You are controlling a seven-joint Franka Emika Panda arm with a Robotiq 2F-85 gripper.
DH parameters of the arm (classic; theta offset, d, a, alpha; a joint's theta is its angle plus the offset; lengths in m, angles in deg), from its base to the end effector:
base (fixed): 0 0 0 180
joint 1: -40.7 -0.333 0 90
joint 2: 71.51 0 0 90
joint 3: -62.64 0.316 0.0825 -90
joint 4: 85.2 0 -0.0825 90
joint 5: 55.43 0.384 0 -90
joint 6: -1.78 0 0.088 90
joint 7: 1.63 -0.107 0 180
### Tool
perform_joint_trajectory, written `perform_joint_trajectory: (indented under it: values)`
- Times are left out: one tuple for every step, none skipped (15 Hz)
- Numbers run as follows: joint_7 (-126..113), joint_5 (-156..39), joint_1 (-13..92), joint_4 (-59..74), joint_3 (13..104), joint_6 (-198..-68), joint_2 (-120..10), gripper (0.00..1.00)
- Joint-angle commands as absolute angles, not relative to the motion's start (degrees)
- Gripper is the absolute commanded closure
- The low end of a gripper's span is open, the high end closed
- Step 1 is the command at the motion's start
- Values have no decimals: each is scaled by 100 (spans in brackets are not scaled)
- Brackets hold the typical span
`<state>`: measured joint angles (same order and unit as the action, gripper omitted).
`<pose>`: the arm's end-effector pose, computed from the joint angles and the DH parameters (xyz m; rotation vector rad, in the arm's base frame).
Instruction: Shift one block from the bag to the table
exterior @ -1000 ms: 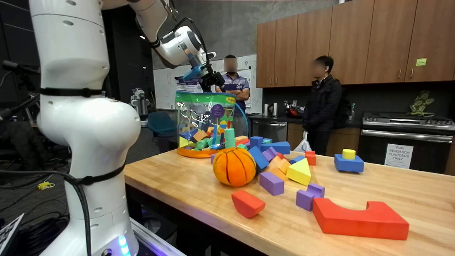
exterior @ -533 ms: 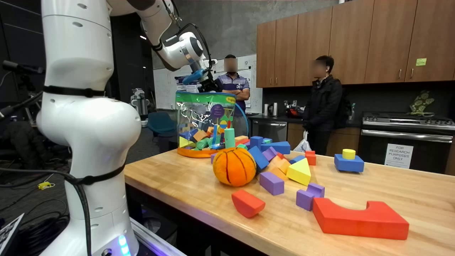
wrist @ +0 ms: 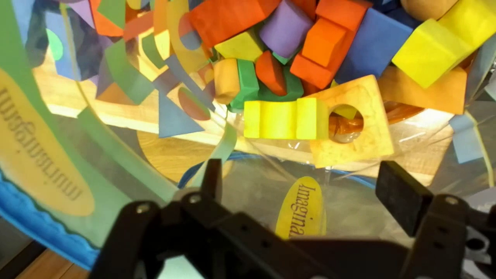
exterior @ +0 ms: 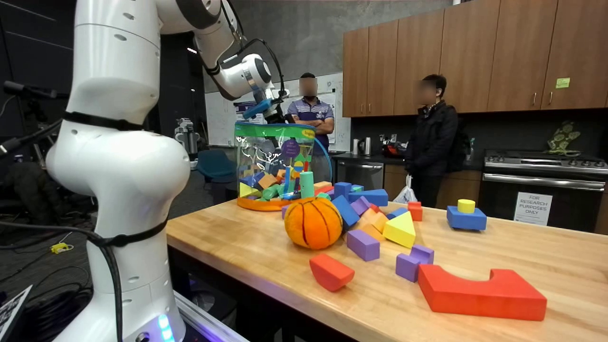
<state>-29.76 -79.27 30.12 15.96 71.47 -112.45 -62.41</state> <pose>0.5917 0.1771 0.4812 2.8248 0.0055 0.3013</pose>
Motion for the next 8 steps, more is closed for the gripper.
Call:
perform_joint_trajectory:
  values:
    - [-2633,-7711,2873,1193,7112,-10807,-5923,0]
    - [-2616,-7709,2846,1135,7099,-10737,-5863,0]
    - [-2614,-7712,2825,1098,7086,-10687,-5807,0]
    - [-2712,-7768,2809,1070,7056,-10713,-5750,0]
    - [-2795,-7806,2796,1051,7029,-10749,-5711,0]
    - [-2820,-7821,2789,1020,7007,-10787,-5662,0]
    - [-2838,-7836,2782,1003,6987,-10796,-5629,0]
    - [-2878,-7870,2772,977,6962,-10842,-5595,0]
